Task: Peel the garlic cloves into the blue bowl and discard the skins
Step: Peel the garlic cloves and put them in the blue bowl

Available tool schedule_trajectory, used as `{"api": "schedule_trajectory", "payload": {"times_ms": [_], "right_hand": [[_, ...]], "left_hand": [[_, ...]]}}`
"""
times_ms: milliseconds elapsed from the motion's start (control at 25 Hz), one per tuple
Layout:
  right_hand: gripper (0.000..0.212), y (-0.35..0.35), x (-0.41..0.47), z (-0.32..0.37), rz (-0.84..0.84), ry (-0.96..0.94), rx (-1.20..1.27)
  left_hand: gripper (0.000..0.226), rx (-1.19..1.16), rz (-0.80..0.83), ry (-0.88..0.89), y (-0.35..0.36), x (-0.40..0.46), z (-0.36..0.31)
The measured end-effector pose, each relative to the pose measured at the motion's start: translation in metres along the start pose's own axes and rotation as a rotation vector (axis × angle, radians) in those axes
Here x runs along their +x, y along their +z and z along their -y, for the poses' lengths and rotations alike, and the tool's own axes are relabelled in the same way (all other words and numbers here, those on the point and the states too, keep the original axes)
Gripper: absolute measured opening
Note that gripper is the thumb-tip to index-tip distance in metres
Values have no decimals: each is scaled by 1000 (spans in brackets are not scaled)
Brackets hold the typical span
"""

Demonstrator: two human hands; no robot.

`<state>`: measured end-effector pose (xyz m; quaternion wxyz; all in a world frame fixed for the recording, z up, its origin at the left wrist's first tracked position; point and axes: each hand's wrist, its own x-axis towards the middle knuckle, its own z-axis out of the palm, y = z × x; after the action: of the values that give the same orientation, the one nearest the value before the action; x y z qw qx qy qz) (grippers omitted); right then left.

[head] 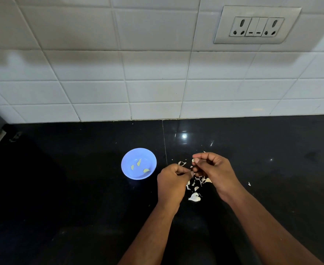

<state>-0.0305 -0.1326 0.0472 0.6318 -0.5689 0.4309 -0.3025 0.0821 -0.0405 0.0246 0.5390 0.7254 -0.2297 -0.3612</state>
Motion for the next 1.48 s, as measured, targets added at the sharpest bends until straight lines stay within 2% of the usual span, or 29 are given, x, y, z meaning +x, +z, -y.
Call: {"api": "schedule_trajectory", "payload": {"times_ms": [160, 240, 320, 520, 720, 920, 1080, 1160, 1280, 1360, 1480], "right_hand": [[17, -2, 1, -2, 15, -5, -49], [20, -3, 1, -2, 25, 1, -50], [20, -3, 2, -2, 25, 3, -70], [11, 7, 12, 3, 54, 15, -89], [12, 48, 32, 9, 213, -91, -401], [21, 104, 46, 9, 370, -238, -679], [27, 122, 41, 8, 435, -246, -731], [24, 118, 39, 8, 422, -247, -716], [14, 91, 43, 10, 368, -213, -708], [9, 55, 50, 11, 260, -194, -789], [11, -13, 55, 14, 95, -106, -1031]], "left_hand": [[8, -115, -21, -41, 0, 0, -3], [20, -146, 26, -71, 0, -1, -6], [26, -117, 81, -101, -1, -3, -6], [24, -96, 153, -232, -7, -7, -4], [26, 14, 160, -246, -14, -8, 12], [6, 38, 101, -201, -22, -7, 16], [16, 18, 76, -257, -25, -7, 14], [19, 23, 74, -248, -22, -5, 15], [12, 134, 44, -133, -15, 0, 16], [9, 284, 21, -67, -9, 1, 11], [8, 288, -40, -1, 7, 5, 5]]}}
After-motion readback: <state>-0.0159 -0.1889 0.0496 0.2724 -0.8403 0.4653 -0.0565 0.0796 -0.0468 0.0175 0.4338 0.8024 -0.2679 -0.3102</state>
